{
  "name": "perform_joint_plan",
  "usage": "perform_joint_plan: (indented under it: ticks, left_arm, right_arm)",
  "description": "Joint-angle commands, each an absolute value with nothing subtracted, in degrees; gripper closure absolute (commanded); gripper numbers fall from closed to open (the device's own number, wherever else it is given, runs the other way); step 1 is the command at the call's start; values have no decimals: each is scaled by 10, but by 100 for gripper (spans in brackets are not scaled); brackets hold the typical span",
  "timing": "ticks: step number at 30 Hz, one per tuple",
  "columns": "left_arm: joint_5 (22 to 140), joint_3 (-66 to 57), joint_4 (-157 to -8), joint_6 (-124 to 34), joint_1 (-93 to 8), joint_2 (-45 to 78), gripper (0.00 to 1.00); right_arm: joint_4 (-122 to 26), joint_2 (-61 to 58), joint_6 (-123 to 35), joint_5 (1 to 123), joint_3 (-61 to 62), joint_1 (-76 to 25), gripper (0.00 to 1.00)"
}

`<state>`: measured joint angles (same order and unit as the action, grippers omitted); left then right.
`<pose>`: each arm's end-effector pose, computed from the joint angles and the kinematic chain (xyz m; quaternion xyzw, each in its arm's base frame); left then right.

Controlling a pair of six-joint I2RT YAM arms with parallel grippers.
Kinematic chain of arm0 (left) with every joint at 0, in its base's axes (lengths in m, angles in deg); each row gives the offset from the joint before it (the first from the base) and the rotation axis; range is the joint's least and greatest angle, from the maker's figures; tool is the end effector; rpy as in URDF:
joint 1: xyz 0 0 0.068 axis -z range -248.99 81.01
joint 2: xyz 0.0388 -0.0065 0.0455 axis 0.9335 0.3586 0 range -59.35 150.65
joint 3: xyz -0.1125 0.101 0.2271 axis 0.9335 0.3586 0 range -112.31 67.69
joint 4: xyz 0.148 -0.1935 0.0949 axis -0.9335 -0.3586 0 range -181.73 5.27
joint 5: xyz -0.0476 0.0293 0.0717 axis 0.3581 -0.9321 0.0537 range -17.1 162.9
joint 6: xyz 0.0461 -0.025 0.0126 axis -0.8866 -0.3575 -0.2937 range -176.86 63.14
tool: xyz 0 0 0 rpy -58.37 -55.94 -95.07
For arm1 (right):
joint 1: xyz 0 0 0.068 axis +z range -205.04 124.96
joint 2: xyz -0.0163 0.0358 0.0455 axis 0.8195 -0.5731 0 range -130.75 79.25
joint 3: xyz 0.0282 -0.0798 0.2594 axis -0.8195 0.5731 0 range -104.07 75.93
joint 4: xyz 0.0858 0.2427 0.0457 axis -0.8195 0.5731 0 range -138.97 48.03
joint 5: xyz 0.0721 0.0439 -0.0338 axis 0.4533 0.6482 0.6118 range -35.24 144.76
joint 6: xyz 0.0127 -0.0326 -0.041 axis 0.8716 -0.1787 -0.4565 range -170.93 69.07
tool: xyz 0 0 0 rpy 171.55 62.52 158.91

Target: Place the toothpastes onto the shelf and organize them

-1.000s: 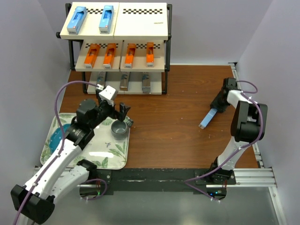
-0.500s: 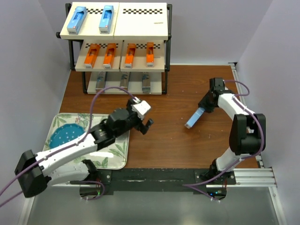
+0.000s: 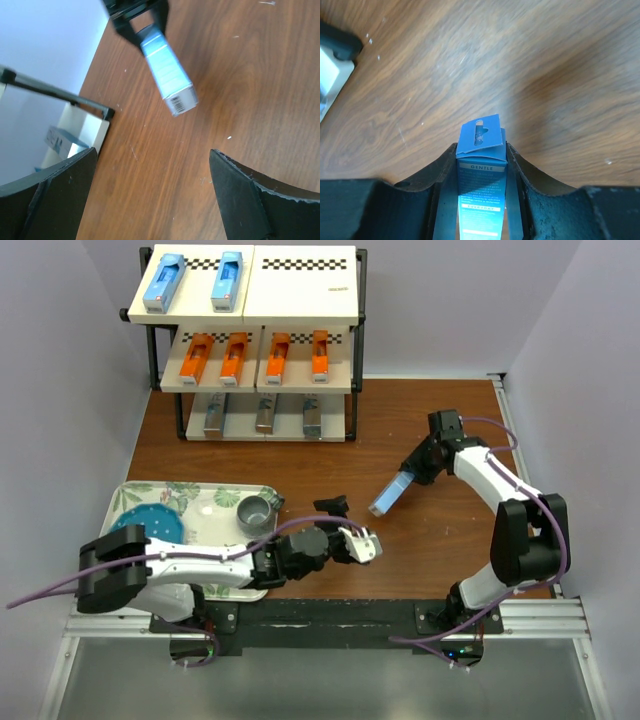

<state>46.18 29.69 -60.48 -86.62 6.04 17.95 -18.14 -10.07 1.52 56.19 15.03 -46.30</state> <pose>0.0908 -0.2776 0.2349 0.5259 0.5825 -0.0586 0.6170 0.3132 0.0489 0.2195 0.3558 0.8960 0.1454 0.2222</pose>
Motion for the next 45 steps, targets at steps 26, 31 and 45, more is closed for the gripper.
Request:
perform_joint_plan:
  ticks: [26, 31, 45]
  left_arm:
    - [420, 253, -360, -1365, 80, 409, 15]
    - [395, 234, -343, -1413, 78, 440, 18]
    - [354, 210, -322, -1435, 78, 493, 35]
  right_arm:
    - [-160, -62, 71, 619, 131, -407, 81]
    - [-152, -64, 69, 624, 124, -400, 81]
    - [-153, -57, 75, 637, 122, -388, 81]
